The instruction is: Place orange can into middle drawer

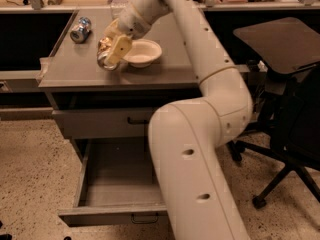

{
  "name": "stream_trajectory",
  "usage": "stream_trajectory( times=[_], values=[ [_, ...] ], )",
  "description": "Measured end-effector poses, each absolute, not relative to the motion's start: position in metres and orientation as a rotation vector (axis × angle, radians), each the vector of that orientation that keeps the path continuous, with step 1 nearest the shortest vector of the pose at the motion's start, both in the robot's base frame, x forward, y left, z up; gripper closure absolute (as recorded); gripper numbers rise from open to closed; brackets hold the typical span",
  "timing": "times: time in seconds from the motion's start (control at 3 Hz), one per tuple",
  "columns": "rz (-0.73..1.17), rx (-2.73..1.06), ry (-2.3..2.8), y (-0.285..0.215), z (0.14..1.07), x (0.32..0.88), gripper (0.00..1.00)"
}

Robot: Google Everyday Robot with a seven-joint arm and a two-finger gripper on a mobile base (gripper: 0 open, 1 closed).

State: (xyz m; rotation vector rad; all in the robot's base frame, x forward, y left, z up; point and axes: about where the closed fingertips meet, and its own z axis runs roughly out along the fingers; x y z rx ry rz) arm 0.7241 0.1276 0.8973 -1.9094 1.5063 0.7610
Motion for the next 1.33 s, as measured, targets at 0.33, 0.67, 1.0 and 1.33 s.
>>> stream_trajectory(
  times=[0.33, 0.67, 1.0, 1.33],
  values=[
    [0.835, -1.936, 1.353, 0.111, 0.936, 0.686, 1.0],
    [0.854, -1.934, 1.329, 0.116, 0.938, 0.677, 1.0],
    [0.833, -1.905, 1.324, 0.118, 0.942, 0.682, 1.0],
    [0.709, -2.179, 1.121, 0.181, 0.94, 0.639, 1.0]
  ],
)
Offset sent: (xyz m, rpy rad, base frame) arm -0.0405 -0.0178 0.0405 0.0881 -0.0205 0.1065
